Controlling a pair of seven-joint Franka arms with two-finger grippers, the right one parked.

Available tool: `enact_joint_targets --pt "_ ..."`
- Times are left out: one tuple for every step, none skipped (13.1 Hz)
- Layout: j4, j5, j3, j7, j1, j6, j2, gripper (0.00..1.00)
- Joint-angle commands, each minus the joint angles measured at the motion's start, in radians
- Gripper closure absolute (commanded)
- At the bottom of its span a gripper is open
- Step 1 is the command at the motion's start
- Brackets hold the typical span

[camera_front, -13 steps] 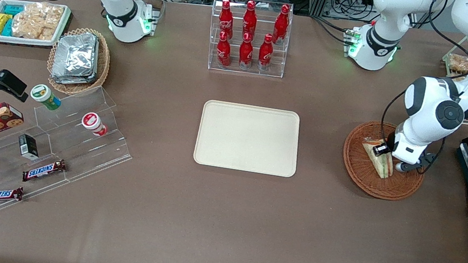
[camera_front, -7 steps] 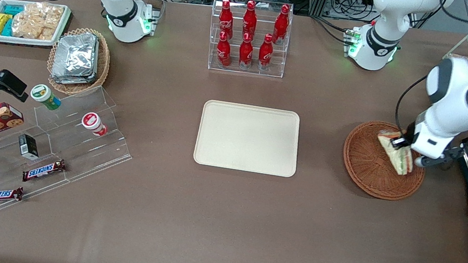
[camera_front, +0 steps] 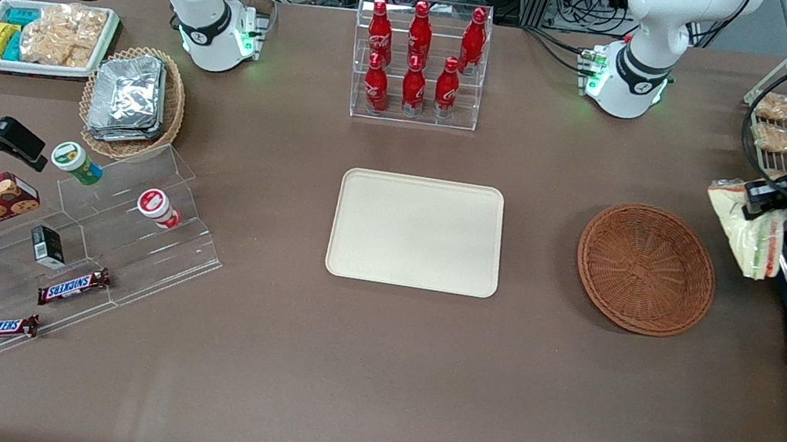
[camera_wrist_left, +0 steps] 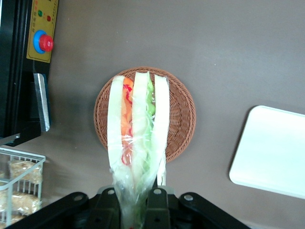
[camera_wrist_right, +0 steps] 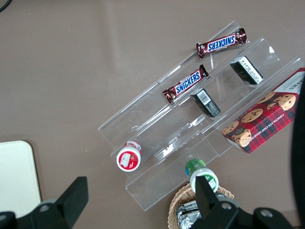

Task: Place sandwich from basket to tray
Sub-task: 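Lift the sandwich out of the basket with the left gripper, then carry the sandwich over the tray and lower it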

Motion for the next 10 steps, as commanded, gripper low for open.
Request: enact_joint_targets --pt "0.116 -0.003 -0.042 0.017 -0.003 -0.074 0.053 1.0" --pt "0.134 -0.003 -0.076 0.018 -0.003 -0.087 0.052 1.0" --pt "0.168 -0.009 -0.131 0.013 -0.003 -0.121 0.055 1.0" --pt "0.193 -0.001 -0.209 0.001 -0.003 -0.138 0.055 1.0" --pt "0.196 -0.001 -0.283 -0.052 -0.003 -0.138 0.055 1.0" --pt "0.196 0.0 -0.358 -0.144 -0.005 -0.133 0.058 1.0" --pt "0.205 0.008 -0.459 -0.231 -0.003 -0.127 0.102 1.0" --pt "0.251 0.037 -0.548 -0.335 -0.003 -0.123 0.163 1.0" --pt "0.286 0.074 -0.633 -0.465 -0.005 -0.112 0.244 1.0" --pt "0.318 0.117 -0.721 -0.588 -0.005 -0.097 0.313 1.0"
